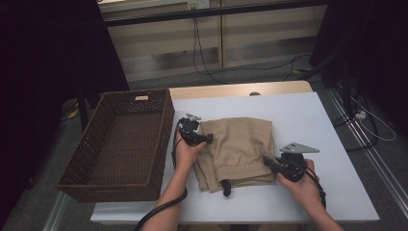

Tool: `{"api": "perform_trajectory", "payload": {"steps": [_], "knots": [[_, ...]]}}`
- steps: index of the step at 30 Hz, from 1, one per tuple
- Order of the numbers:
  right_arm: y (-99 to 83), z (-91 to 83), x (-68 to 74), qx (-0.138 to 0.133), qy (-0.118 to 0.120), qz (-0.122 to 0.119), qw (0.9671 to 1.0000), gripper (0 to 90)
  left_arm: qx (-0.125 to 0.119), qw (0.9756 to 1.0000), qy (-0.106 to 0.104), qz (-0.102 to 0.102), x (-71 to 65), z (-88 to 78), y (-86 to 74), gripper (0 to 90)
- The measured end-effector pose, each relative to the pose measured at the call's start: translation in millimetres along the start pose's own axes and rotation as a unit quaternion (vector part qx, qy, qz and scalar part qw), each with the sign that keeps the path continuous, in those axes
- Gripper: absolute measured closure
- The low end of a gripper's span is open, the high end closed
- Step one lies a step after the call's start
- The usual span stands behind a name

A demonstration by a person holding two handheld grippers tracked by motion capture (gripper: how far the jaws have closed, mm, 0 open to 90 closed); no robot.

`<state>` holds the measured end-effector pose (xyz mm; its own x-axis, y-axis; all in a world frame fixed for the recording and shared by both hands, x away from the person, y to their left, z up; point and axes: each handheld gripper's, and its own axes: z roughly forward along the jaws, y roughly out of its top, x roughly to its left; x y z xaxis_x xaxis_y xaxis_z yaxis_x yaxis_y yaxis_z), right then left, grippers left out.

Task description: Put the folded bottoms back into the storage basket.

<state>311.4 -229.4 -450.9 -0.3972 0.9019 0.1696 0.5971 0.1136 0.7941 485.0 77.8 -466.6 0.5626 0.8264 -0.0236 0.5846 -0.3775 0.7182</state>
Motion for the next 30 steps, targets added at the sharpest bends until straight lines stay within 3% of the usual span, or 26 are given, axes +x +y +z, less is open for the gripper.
{"api": "perform_trajectory", "payload": {"steps": [10,15,19,24,28,30], "knots": [[-0.3,0.4,0.2,0.001,0.000,-0.003,1.0000,79.3,0.002,1.0000,0.001,-0.002,0.2,0.3,0.2,7.6],[-0.4,0.9,1.2,0.002,-0.003,-0.005,1.0000,79.3,0.006,0.9999,0.007,-0.008,-2.4,-2.0,2.0,13.8],[-0.3,1.6,1.8,0.002,-0.003,-0.006,1.0000,79.3,0.018,0.9998,-0.005,-0.007,-8.0,-6.1,5.0,28.2],[-0.2,2.1,2.3,0.002,-0.003,-0.008,1.0000,79.3,0.029,0.9993,-0.022,-0.011,-15.1,-8.8,8.9,53.2],[-0.6,2.5,3.0,0.001,-0.005,-0.010,0.9999,79.4,0.035,0.9974,-0.051,-0.036,-17.5,-9.3,10.2,75.9],[-0.7,2.6,3.4,0.002,-0.006,-0.010,0.9999,79.4,0.043,0.9967,-0.053,-0.045,-18.1,-9.4,11.5,81.0]]}}
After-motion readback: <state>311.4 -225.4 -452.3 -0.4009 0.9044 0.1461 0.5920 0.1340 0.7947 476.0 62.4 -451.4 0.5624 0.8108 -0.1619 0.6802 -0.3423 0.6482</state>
